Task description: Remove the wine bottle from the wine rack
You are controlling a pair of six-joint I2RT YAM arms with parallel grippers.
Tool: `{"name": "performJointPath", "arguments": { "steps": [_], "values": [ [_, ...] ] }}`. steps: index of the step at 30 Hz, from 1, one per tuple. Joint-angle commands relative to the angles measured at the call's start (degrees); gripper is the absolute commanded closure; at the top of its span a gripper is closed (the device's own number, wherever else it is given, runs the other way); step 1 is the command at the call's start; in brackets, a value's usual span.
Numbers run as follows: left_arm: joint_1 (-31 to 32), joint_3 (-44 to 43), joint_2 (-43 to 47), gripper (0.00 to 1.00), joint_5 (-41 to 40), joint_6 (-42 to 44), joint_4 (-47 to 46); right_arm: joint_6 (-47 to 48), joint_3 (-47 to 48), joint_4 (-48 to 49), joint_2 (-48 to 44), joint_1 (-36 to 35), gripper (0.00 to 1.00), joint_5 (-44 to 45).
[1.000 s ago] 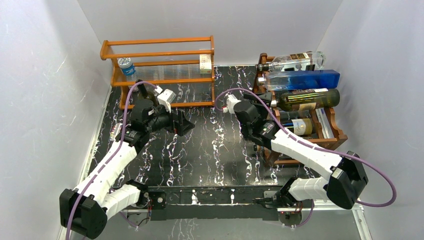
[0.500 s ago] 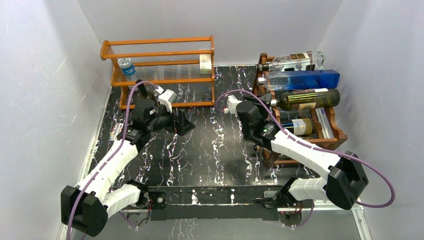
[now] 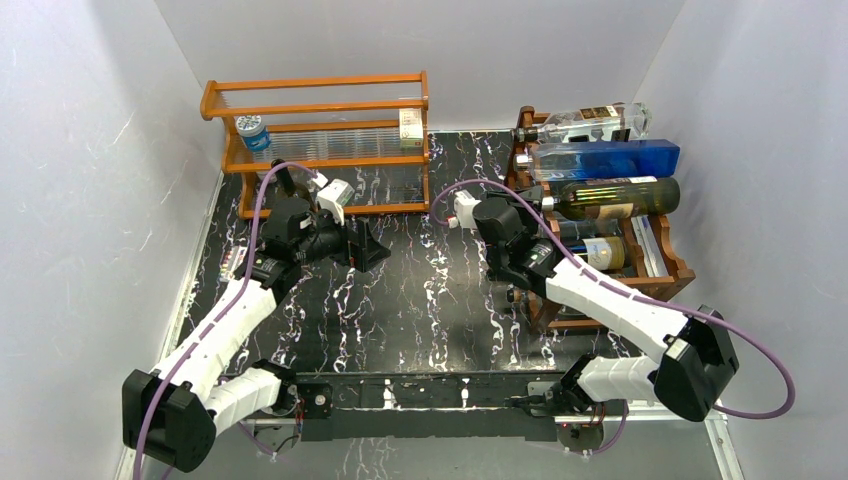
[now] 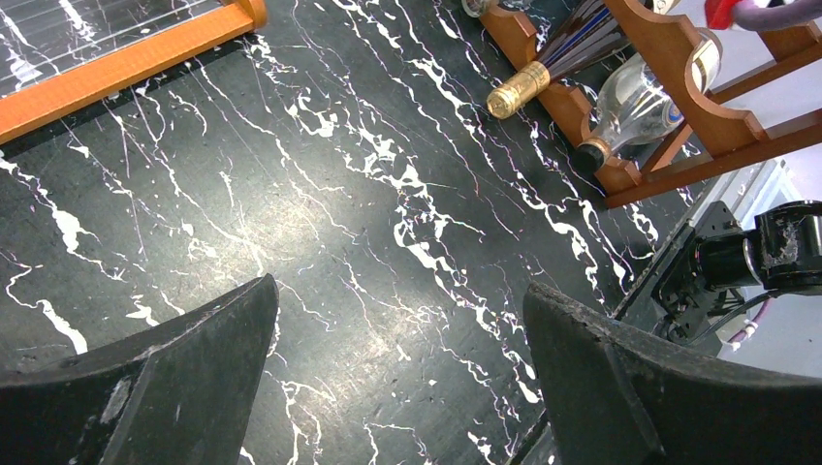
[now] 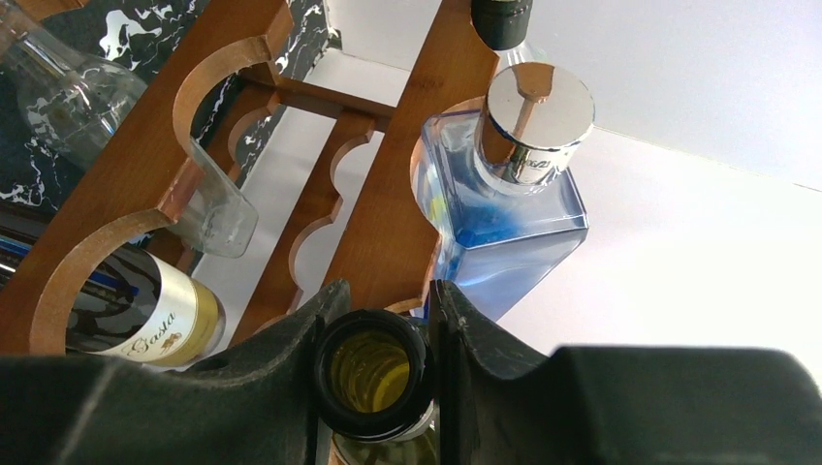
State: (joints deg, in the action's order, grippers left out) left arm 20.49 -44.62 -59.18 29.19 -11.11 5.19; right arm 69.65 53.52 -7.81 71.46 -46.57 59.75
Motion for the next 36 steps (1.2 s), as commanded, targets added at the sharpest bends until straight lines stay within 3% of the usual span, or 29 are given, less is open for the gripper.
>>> {"name": "performJointPath", "arguments": {
  "steps": [1, 7, 22, 30, 34, 36],
  "values": [
    [0.25, -1.68, 0.26, 0.04, 1.54, -0.05, -0.51, -2.34, 4.05, -0.27, -2.98, 0.23, 0.96, 0.0],
    [0.25, -1.66, 0.01, 0.04, 1.9, -0.2, -0.62, -2.03, 6.11, -0.34, -3.86, 0.16, 1.0, 0.05],
    [0.25, -1.43, 0.89, 0.04, 1.9, 0.3, -0.62, -14.39, 15.79, -2.95, -8.6, 0.17, 1.0, -9.67],
    [0.32, -1.35, 0.0, 0.04, 2.67, 0.3, -0.85, -13.8, 20.08, 3.77, -10.38, 0.3, 1.0, -8.37],
    [0.28, -1.5, -1.21, 0.04, 3.52, -0.13, -0.88, -20.51, 25.57, -2.26, -9.86, 0.43, 1.0, -9.72],
    [0.3, -1.53, -1.47, 0.04, 3.88, -0.22, -0.97, -29.37, 33.5, -11.25, -9.16, 0.42, 1.0, -11.5]
  ]
}}
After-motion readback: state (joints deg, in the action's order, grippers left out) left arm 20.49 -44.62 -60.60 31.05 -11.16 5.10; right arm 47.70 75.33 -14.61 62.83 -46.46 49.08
